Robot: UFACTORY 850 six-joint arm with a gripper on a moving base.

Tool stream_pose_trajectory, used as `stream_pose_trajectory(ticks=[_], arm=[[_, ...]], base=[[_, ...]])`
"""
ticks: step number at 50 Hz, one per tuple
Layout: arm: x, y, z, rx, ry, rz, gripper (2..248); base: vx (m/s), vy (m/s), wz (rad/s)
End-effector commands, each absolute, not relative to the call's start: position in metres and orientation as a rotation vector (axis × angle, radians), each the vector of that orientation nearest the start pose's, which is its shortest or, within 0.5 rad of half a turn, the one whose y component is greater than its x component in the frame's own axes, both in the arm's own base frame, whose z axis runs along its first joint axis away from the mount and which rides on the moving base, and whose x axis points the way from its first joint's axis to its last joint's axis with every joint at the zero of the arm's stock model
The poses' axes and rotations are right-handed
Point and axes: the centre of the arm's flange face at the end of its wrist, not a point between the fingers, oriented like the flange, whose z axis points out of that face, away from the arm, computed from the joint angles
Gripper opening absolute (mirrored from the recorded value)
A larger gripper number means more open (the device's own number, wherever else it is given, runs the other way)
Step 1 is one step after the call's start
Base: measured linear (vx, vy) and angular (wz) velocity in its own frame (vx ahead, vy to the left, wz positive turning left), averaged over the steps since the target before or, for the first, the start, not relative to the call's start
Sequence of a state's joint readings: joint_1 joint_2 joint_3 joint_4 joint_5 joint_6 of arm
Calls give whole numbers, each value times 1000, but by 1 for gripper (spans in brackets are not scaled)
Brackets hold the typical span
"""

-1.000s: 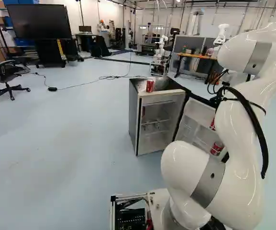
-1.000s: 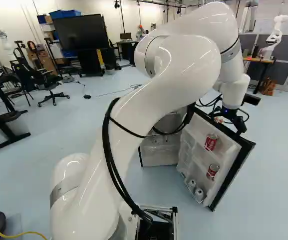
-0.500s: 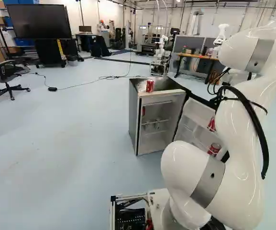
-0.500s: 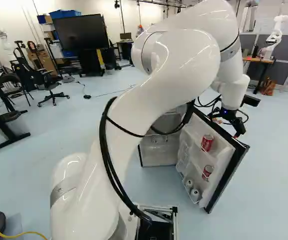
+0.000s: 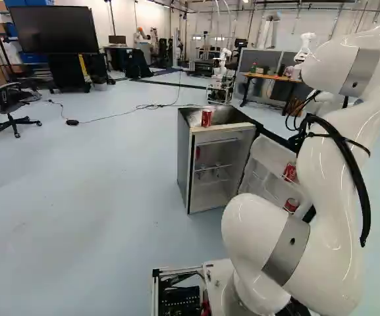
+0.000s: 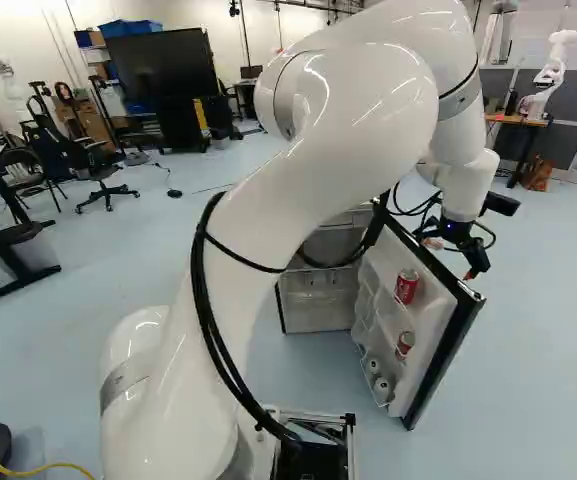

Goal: Grab a drink from the fridge

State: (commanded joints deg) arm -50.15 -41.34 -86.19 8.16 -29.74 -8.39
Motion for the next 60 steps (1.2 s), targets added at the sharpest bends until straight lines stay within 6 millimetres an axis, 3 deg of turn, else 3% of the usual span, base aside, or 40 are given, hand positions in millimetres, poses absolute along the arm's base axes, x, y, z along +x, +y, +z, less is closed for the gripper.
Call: stream_pose_trajectory(ticks=[60], arm=[[413,-473,376,-2877,1274,-332,247]], base=[[0,0,0]])
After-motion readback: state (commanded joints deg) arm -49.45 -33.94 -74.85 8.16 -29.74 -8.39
